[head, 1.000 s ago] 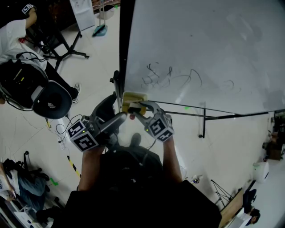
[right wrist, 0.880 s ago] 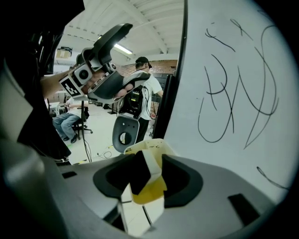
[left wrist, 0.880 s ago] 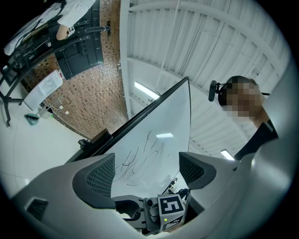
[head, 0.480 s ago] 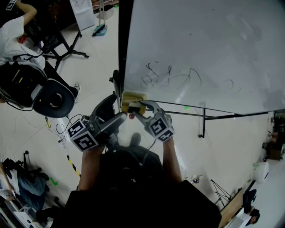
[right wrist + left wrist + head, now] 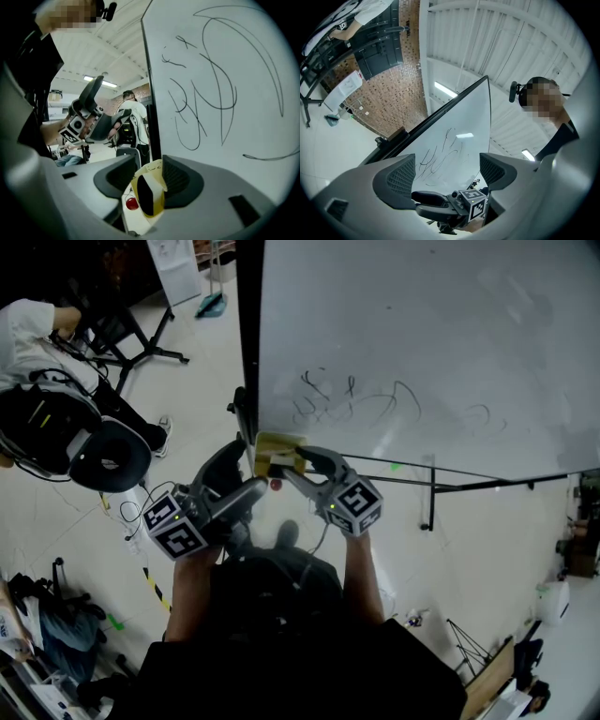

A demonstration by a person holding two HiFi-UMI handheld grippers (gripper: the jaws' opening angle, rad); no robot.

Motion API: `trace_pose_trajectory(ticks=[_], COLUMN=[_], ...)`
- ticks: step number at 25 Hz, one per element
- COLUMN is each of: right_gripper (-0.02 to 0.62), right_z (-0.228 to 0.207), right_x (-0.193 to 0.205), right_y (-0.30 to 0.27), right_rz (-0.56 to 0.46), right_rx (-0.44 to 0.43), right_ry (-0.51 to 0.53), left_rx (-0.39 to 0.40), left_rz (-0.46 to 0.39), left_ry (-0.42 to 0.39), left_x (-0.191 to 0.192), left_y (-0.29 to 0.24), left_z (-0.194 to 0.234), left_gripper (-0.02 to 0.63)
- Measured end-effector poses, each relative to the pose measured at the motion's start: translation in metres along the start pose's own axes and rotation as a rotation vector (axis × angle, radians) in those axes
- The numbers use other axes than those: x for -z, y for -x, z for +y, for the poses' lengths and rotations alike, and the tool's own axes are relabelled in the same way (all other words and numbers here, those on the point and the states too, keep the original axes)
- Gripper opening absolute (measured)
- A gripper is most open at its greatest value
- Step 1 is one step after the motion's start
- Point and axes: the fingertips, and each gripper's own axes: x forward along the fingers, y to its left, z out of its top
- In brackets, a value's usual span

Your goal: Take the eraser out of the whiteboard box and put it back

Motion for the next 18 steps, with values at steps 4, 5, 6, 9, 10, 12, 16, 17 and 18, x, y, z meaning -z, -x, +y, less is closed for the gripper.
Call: trace_pose_trajectory(ticks=[4, 5, 6, 9, 10, 12, 16, 17, 18], right_gripper=[0.212, 0.212, 0.212, 0.212, 0.212, 0.212, 0.212, 0.212, 0.212], right_z=[0.001, 0.001, 0.001, 0.003, 0.003, 0.004, 0.006, 0.007, 0.008], right_x=[-0.013, -0.016, -0.018, -0.024, -0.026, -0.030, -0.039, -0.041, -0.042], right_y=[0.008, 0.010, 0.012, 0.018, 0.020, 0.023, 0.031, 0.033, 0.035], right_rz=[-0.069, -0.084, -0.100, -0.127, -0.135, -0.155, -0.192, -0.200, -0.208], right_rx=[-0.028, -0.036, -0.045, -0.066, -0.072, -0.087, -0.121, -0.130, -0.141], right_ry=[-0.041, -0.049, -0.059, -0.094, -0.101, -0.112, -0.132, -0.136, -0.139], left_rx=[-0.007, -0.009, -0.011, -0.018, -0.020, -0.027, -0.044, -0.049, -0.055], left_rz=[0.000, 0.000, 0.001, 0.003, 0.004, 0.004, 0.002, 0.002, 0.002], left_ry=[0.002, 0.002, 0.002, 0.001, 0.001, 0.000, -0.004, -0.006, -0.008], left_x=[0.003, 0.005, 0.006, 0.009, 0.010, 0.011, 0.015, 0.017, 0.018], left_y=[-0.002, -0.002, -0.003, -0.005, -0.006, -0.007, -0.009, -0.010, -0.010], left_z=[-0.001, -0.001, -0.001, -0.003, -0.004, -0.005, -0.007, -0.008, -0.009], left_gripper=[0.426, 0.426, 0.426, 0.426, 0.426, 0.426, 0.426, 0.426, 0.426])
